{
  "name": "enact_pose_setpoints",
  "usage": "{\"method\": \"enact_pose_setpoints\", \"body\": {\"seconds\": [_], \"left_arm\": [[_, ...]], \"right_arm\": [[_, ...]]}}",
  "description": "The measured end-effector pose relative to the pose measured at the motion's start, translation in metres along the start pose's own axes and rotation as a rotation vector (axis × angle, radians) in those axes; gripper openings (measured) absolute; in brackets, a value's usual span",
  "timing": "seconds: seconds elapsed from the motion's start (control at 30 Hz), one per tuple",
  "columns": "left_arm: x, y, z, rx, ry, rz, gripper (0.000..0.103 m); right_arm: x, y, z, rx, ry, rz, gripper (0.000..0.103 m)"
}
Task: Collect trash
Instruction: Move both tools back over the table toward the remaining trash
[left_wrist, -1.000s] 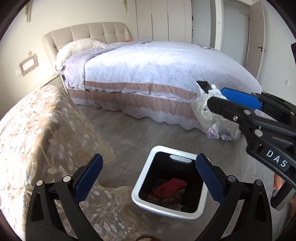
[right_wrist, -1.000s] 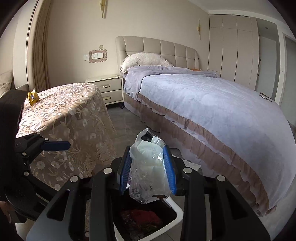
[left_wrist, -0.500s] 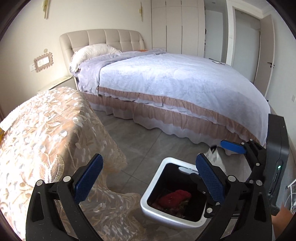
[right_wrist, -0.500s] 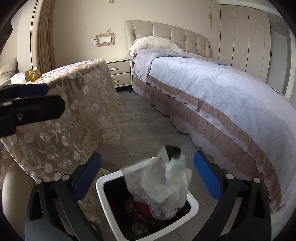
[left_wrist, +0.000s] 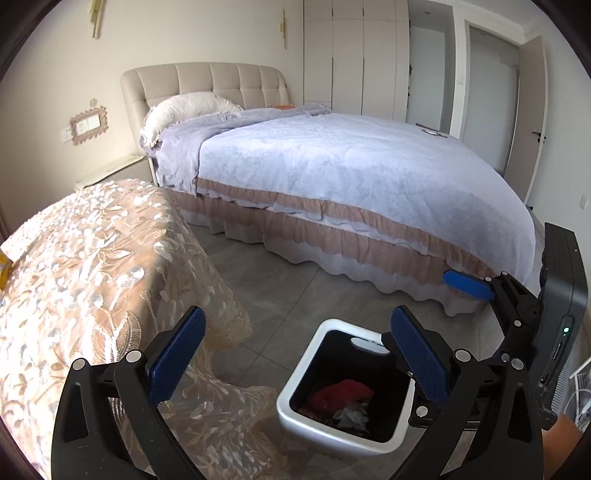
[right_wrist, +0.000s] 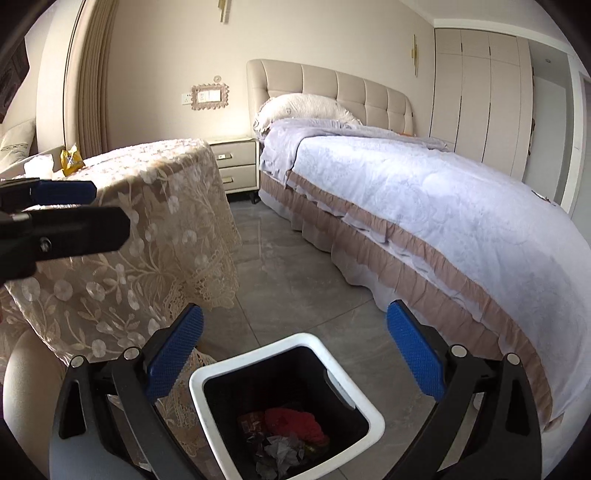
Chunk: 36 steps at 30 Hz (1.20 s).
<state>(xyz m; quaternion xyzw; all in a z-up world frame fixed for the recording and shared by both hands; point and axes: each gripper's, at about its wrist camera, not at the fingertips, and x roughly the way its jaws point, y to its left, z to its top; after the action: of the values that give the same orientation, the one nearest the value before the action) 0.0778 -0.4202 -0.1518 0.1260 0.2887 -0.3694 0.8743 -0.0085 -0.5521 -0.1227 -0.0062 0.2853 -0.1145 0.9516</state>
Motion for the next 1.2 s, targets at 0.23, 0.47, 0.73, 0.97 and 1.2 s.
{"method": "enact_pose_setpoints", "body": {"seconds": [0.23, 0.47, 0.73, 0.97, 1.2], "left_arm": [[-0.032, 0.013, 0.014, -0.022, -0.071, 0.026, 0.098], [-0.076, 0.047, 0.014, -0.072, -0.127, 0.117, 0.098], [-0.130, 0.114, 0.002, -0.160, -0.160, 0.261, 0.098], [-0.176, 0.176, -0.017, -0.245, -0.168, 0.395, 0.098], [-0.214, 0.220, -0.035, -0.292, -0.172, 0.482, 0.098]], "right_arm": [[-0.026, 0.009, 0.031, -0.043, -0.085, 0.000, 0.099], [-0.043, 0.039, 0.064, -0.095, -0.175, 0.045, 0.099], [-0.049, 0.092, 0.103, -0.137, -0.247, 0.159, 0.099], [-0.050, 0.157, 0.130, -0.215, -0.298, 0.264, 0.099], [-0.050, 0.216, 0.145, -0.261, -0.318, 0.361, 0.099]]}}
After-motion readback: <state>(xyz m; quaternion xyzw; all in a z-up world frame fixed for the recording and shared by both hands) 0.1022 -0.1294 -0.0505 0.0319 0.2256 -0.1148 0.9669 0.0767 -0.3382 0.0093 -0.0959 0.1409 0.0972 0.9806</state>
